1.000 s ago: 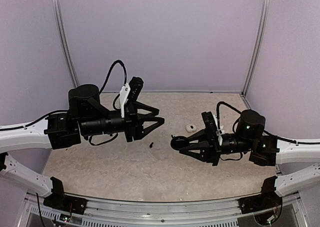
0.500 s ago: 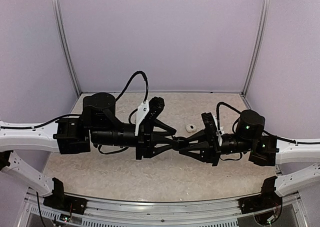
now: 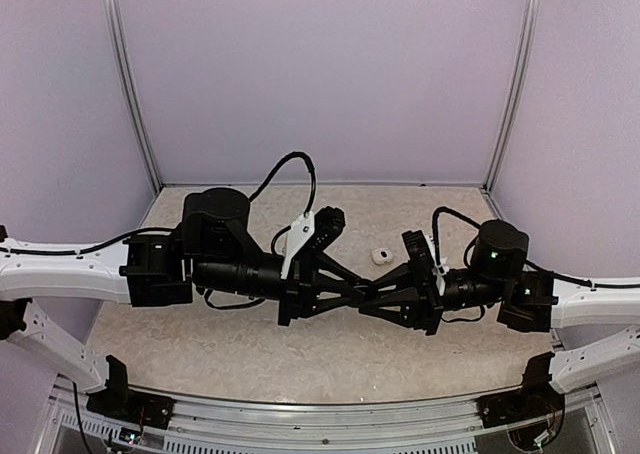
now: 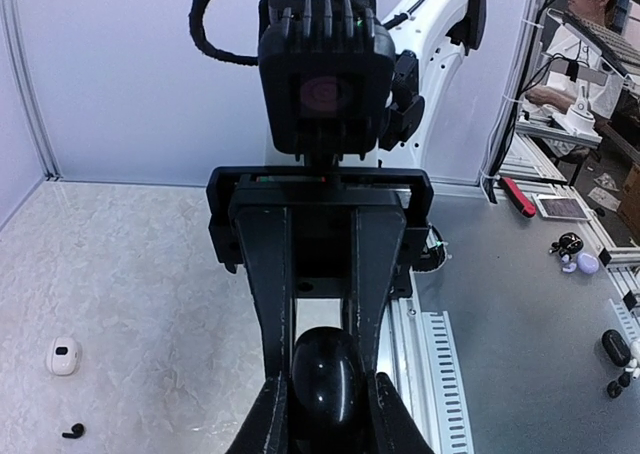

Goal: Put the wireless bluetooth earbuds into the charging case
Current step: Pass from the right arm to the left

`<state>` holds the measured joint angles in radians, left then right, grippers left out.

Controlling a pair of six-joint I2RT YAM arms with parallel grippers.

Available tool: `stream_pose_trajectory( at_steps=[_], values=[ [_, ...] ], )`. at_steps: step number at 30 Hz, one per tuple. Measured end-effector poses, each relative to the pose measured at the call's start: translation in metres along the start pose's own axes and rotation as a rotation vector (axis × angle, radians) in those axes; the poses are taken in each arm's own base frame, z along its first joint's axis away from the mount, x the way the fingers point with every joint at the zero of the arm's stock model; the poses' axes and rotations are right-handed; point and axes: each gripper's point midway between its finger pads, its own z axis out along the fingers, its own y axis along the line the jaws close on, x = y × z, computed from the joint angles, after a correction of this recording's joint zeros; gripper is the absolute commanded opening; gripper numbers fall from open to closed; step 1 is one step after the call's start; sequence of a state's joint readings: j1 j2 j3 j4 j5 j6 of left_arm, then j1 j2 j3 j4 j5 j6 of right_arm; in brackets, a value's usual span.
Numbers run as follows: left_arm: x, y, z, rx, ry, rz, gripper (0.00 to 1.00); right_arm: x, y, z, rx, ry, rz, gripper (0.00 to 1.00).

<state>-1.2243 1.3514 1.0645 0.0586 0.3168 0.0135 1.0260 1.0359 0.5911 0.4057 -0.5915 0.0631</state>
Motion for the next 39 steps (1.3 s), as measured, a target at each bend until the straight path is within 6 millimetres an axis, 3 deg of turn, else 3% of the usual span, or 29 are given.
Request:
stream_pose_trajectory(
  at_steps=[28,36,39],
  values=[
    [0.0030,0.0006,-0.0003,-0.003,0.016,-0.006,0.09,0.0028,-0.0022,0.0024,0.004,0.017,-0.001,0.29],
    [0.0030,0.0021,-0.0003,-0.011,0.016,-0.007,0.09,0.0025,-0.0034,0.0030,0.008,0.018,-0.001,0.25],
    [0.0033,0.0024,-0.0003,-0.012,0.018,-0.007,0.09,0.0034,-0.0037,0.0034,0.008,0.020,0.001,0.38]
  ],
)
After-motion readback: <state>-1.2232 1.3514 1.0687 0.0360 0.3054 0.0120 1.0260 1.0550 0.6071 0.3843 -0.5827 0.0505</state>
